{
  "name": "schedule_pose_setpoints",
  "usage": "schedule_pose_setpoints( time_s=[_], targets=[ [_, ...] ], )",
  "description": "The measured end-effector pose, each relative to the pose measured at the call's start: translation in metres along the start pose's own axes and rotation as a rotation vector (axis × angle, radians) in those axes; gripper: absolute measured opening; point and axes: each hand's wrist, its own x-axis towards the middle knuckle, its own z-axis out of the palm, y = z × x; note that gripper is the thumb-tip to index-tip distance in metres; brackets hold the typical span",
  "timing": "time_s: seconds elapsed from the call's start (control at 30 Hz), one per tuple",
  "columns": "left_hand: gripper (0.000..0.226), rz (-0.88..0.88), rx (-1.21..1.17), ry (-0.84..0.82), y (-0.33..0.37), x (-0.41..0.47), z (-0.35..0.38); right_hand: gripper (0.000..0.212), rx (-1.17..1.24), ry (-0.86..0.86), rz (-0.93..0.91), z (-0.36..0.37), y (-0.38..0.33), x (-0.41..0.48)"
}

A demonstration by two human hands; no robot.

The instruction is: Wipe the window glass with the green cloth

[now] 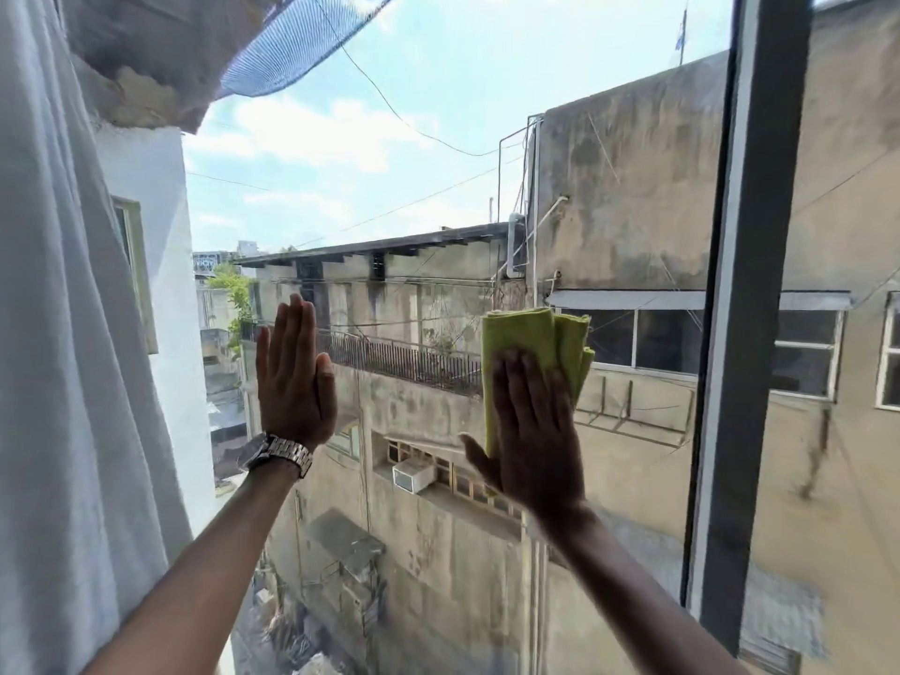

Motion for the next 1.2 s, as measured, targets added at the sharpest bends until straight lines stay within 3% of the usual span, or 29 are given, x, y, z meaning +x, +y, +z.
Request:
schedule_pose_setpoints(
  time_s=[0.1,0.27,0.47,0.6,0.77,0.93,1.07,1.2],
  targets=[
    [0.058,0.003,0.030,-0.016,0.000,0.000,-0.001,0.093,-0.012,0.043,0.090,-0.007,0.030,0.026],
    [0.061,-0.175,0.101,-0.063,0.004,0.003,-0.007,0.098,-0.007,0.121,0.262,-0.016,0.041,0.125],
    [0.081,-0.204,0.099,-0.085,-0.015,0.008,-0.015,0.098,0.097,0.184,0.341,-0.020,-0.009,0.244],
    [0.070,-0.176,0.049,-0.053,-0.021,0.006,-0.008,0.092,0.174,0.216,0.315,-0.016,-0.064,0.272],
    [0.063,-0.097,0.021,0.000,-0.026,0.005,-0.003,0.081,0.237,0.172,0.174,-0.006,-0.121,0.253],
    [0.063,-0.070,0.038,0.035,-0.029,0.003,-0.005,0.074,0.223,0.056,-0.007,0.008,-0.149,0.175],
    [0.061,-0.087,0.045,0.036,-0.026,0.005,-0.005,0.069,0.173,0.027,-0.050,0.017,-0.134,0.083],
    [0.059,-0.098,0.161,-0.096,-0.028,0.007,-0.024,0.071,0.072,-0.042,-0.087,0.012,-0.081,0.015]
  ],
)
